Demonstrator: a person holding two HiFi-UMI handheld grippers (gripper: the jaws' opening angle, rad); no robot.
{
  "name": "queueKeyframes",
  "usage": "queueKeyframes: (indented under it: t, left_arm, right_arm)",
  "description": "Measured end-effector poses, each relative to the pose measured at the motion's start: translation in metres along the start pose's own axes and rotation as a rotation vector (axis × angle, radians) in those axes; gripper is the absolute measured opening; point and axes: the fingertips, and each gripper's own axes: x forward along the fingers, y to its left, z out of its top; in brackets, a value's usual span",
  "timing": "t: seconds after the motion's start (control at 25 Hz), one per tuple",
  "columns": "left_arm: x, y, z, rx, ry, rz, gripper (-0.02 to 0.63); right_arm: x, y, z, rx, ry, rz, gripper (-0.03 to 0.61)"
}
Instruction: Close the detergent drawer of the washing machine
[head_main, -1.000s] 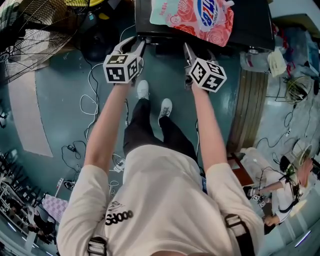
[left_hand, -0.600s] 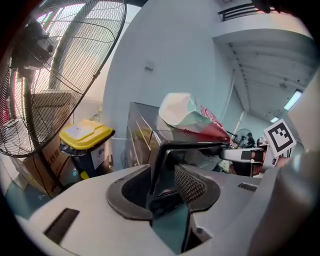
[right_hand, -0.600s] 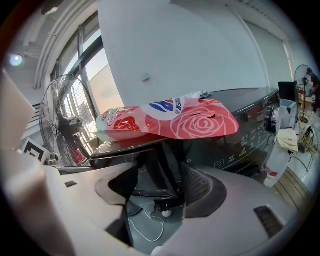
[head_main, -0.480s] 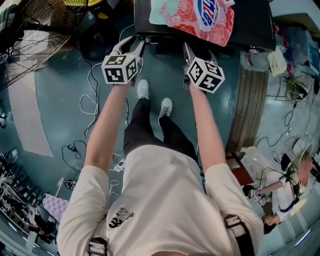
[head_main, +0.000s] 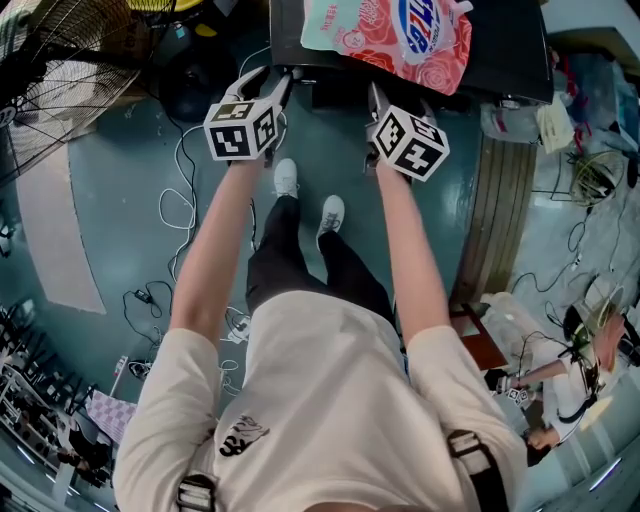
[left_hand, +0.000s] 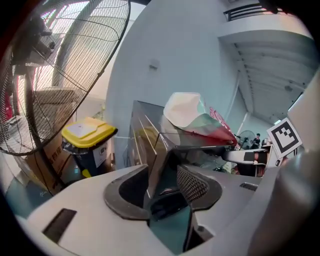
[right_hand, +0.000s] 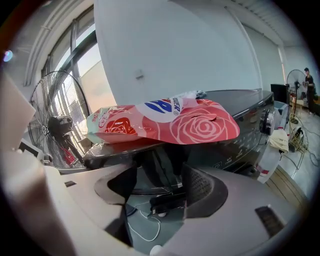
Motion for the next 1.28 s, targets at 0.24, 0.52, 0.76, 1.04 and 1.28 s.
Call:
queueKeyframes:
  t: [0.24, 0.52, 0.76, 1.04, 1.28]
  left_arm:
    - [0.000, 0.000, 0.000, -0.004, -0.010, -0.003, 0.178]
    - [-0.002, 0.002, 0.000, 0.032, -0.003, 0.024, 0.179]
    - [-0.019, -0.011, -0.015, 0.094, 0.033, 0.035, 0.181]
    - [-0.062, -0.028, -0.012, 0.143, -0.010, 0.032, 0.174]
    - [-0.114, -0.051, 0.011, 0.242, -0.069, 0.035, 0.076]
  right_arm:
    - [0.000, 0.000, 0.000, -0.002, -0.023, -0.014, 0.264]
    - [-0.001, 0.000, -0.002, -0.028, 0.017, 0.006, 0.264]
    - [-0.026, -0.013, -0.016, -0.061, 0.064, 0.009, 0.262]
    - [-0.085, -0.044, 0.000, -0.160, 0.040, -0.006, 0.182]
    - [-0.142, -0.046, 0.033, -0.318, -0.035, -0.007, 0.103]
